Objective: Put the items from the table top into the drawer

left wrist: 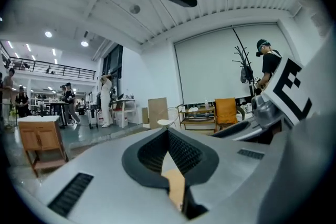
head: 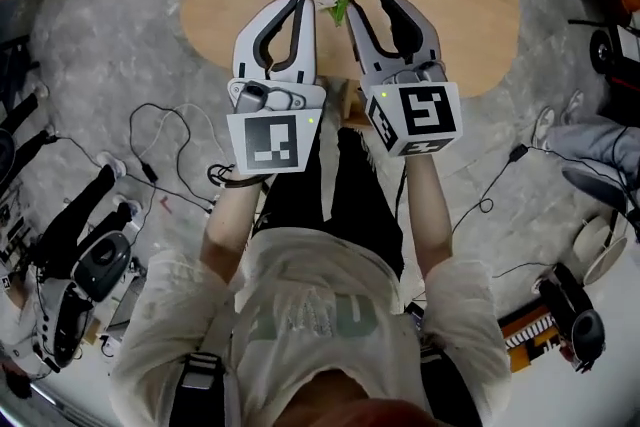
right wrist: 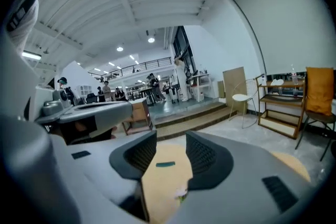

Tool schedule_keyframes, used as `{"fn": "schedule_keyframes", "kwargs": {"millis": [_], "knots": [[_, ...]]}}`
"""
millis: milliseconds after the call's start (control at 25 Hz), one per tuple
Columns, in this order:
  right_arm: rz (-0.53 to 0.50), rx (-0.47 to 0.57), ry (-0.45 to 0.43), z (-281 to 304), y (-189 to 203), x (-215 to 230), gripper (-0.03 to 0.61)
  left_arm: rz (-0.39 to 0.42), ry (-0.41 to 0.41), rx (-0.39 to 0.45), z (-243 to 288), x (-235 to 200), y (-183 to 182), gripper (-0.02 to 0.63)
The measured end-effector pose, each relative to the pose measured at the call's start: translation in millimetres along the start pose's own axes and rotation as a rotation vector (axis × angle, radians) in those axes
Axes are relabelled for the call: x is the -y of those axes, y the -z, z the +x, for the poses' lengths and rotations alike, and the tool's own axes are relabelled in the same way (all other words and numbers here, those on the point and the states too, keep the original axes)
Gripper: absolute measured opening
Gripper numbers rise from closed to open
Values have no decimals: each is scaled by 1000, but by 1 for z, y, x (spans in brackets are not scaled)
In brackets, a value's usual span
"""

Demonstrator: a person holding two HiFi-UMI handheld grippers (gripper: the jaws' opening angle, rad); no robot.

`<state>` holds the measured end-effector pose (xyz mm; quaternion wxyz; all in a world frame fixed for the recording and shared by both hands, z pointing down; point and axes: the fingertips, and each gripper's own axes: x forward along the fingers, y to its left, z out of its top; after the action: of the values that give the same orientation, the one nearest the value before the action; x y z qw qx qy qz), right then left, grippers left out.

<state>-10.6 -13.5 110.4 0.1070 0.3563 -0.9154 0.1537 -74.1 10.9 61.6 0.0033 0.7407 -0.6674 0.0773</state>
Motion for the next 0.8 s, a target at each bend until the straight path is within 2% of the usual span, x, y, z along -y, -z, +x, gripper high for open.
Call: {"fn": "schedule_keyframes", "kwargs": {"millis": [80,160,280,400,560,800], "knots": [[-4,-74,12,31,51,16,204,-20,-24,-32,16,-6,47,6],[-1,-151,39,57,107,31,225,-50,-46,-60,30,-11,93,6],[14,-258,64,85,184,46,225,-77,-72,-110,38,-13,151,6],[20,-356,72,102,243,54,225,-116,-101,-156,34,-10,193,6],[11,-435,77,119,289,61,225,-138,-106,-200,32,-2,232,6],[-13,-501,82,127,316,64,225,-150,-131,-240,26,-6,254,6]]}}
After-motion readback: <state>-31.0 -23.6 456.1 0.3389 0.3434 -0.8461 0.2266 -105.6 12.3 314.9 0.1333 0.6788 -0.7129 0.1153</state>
